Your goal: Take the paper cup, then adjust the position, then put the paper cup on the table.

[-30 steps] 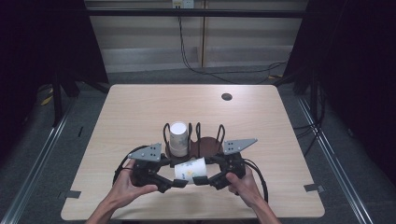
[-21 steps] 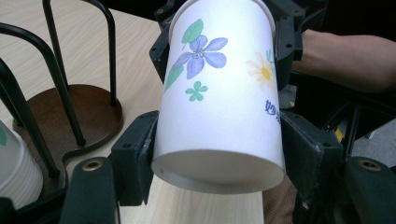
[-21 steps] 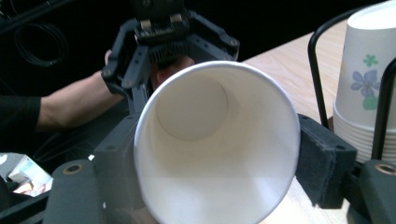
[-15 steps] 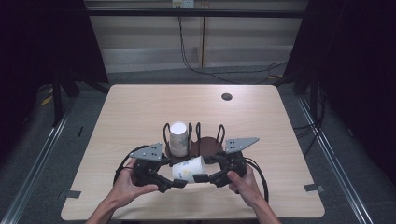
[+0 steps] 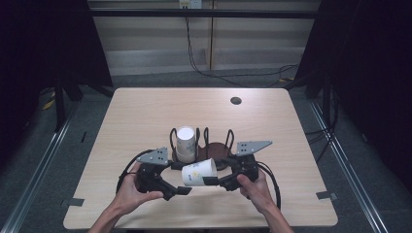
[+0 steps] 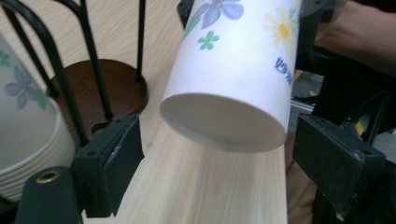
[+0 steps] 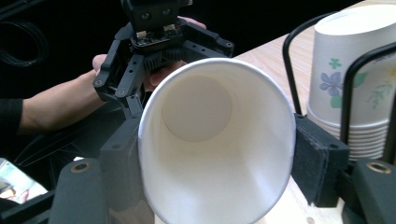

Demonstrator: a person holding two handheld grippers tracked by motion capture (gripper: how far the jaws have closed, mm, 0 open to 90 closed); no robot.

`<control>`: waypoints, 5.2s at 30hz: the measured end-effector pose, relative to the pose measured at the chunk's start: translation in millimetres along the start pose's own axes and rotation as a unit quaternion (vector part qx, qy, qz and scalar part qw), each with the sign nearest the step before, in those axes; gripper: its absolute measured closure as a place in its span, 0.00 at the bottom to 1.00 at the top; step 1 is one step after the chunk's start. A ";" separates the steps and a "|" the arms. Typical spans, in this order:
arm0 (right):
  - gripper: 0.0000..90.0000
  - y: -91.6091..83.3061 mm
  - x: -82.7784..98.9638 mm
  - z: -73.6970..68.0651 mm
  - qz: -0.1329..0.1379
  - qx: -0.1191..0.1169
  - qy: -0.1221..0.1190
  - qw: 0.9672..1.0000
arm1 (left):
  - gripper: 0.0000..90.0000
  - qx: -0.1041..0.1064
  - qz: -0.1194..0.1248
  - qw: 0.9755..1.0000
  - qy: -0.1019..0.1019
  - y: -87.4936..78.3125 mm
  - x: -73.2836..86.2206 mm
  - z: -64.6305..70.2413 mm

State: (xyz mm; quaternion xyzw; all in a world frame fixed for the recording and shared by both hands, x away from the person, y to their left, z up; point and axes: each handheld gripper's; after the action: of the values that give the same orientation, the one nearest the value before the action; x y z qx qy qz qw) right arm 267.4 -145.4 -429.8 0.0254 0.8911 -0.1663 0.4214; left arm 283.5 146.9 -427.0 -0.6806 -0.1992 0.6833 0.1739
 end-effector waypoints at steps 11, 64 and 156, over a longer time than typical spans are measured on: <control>0.32 -14.7 -2.7 0.6 0.016 0.028 0.000 0.999 | 0.18 -0.030 -0.020 0.999 0.007 -3.6 2.9 -1.1; 0.32 -92.1 3.0 26.9 -0.016 0.195 0.046 0.980 | 0.18 -0.080 -0.044 0.995 -0.030 -16.9 39.8 1.1; 0.16 -70.6 -68.7 119.3 -0.164 0.427 0.099 0.884 | 0.18 -0.075 -0.038 0.996 -0.020 -24.7 45.9 -0.2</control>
State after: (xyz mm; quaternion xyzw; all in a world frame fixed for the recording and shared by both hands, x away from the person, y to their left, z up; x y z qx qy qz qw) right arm 387.1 -243.4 -428.5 0.0726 0.7625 -0.5941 0.2458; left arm 282.3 191.6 -453.9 -0.6700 -0.2788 0.6728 0.1443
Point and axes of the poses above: each handheld gripper's, and its own axes: y roughly forward along the jaws, x roughly out of its underside, z roughly to its right, and after that the axes turned 15 degrees about y, right-handed
